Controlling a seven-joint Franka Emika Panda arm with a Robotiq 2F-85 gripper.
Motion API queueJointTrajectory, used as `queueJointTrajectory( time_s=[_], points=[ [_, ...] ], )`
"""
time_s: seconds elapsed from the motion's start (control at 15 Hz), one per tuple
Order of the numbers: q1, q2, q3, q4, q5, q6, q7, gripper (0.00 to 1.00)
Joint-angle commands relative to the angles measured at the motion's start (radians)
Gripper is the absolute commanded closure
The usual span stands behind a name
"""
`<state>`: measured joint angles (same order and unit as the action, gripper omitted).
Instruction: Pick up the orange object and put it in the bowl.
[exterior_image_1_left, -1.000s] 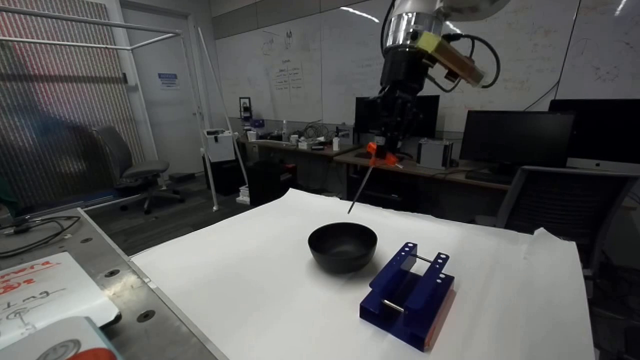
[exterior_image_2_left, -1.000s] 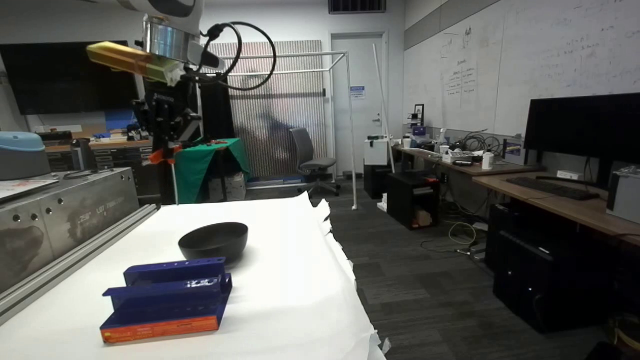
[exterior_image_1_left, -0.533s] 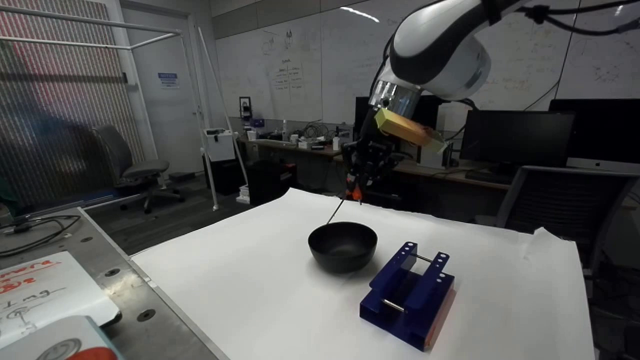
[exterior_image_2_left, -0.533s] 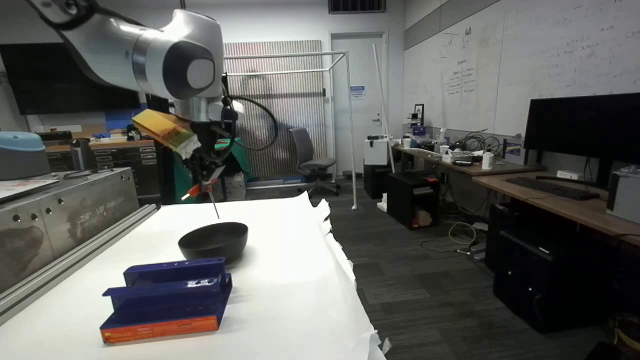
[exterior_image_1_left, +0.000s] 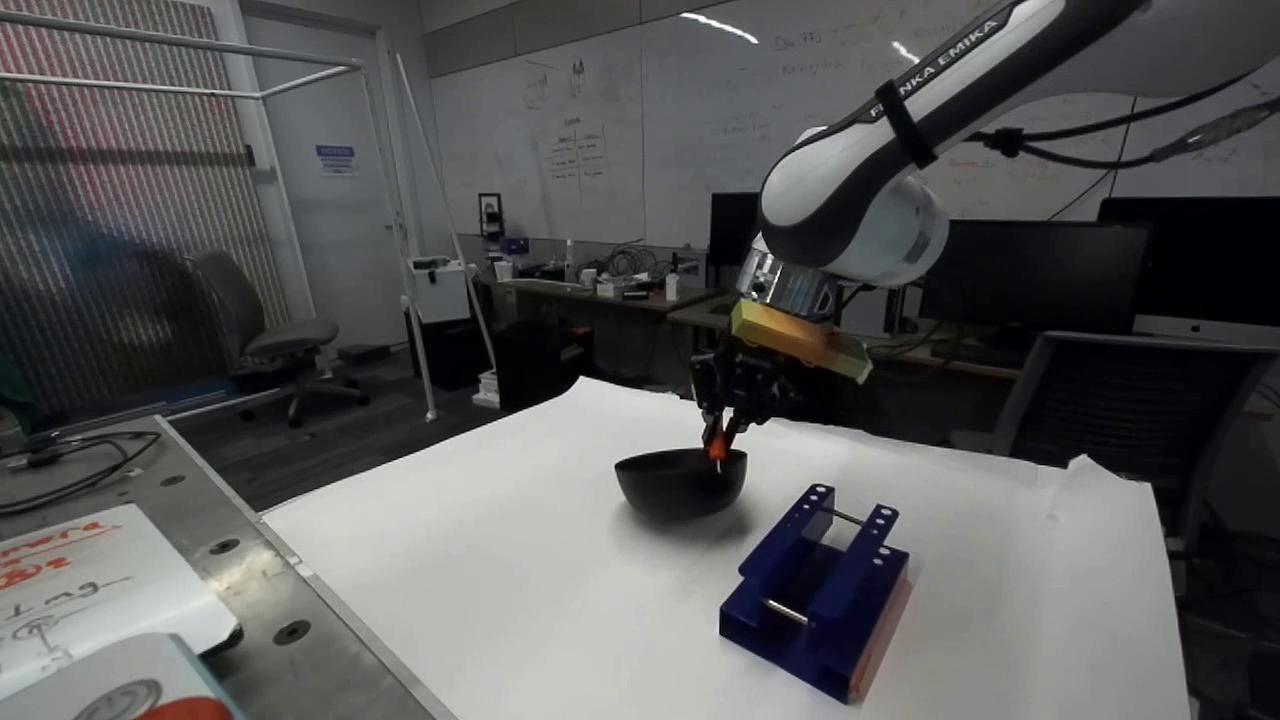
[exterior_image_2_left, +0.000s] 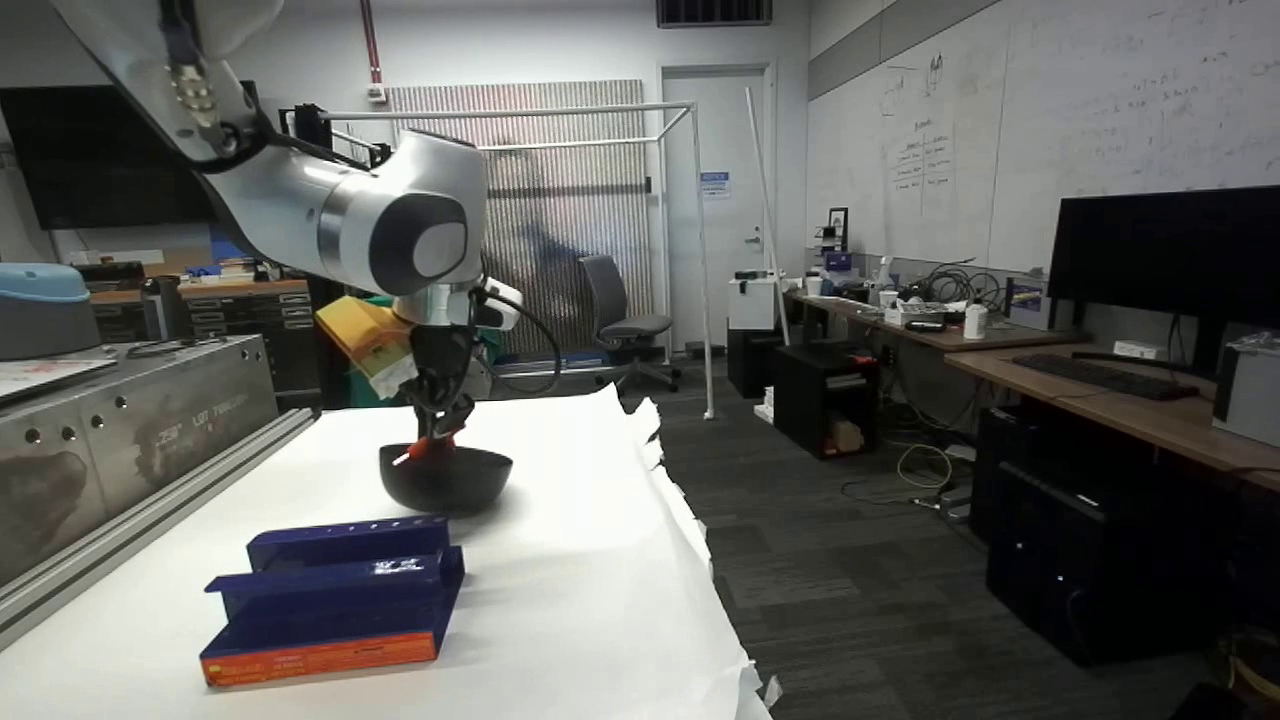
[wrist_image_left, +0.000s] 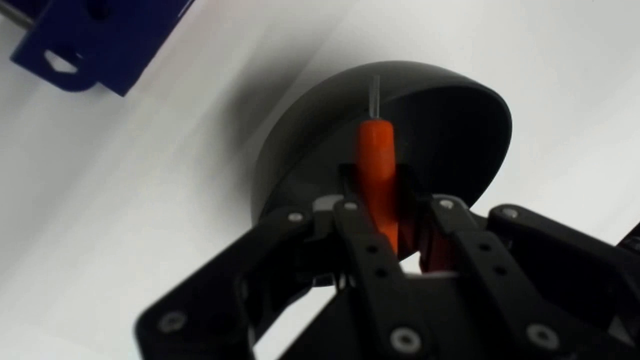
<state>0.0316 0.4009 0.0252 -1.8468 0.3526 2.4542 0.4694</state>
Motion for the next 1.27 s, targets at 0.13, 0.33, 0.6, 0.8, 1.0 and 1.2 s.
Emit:
queueJointTrajectory(
  time_s=[0.13, 0.33, 0.6, 0.8, 1.0, 1.2],
  points=[
    [-0.026, 0.015, 0.012, 0.033, 0.111, -0.040, -0.003, 0.46],
    [-0.039, 0.007, 0.015, 0.028, 0.161, -0.052, -0.010, 0.23],
    [-0.050, -0.031, 0.018, 0.027, 0.194, -0.123, -0.013, 0.00],
    [-0.039, -0.103, 0.013, 0.030, 0.182, -0.240, 0.020, 0.00],
    [-0.020, -0.178, 0.006, 0.047, 0.153, -0.388, 0.073, 0.00],
    [0.000, -0.240, 0.005, 0.078, 0.124, -0.567, 0.156, 0.00]
  ],
)
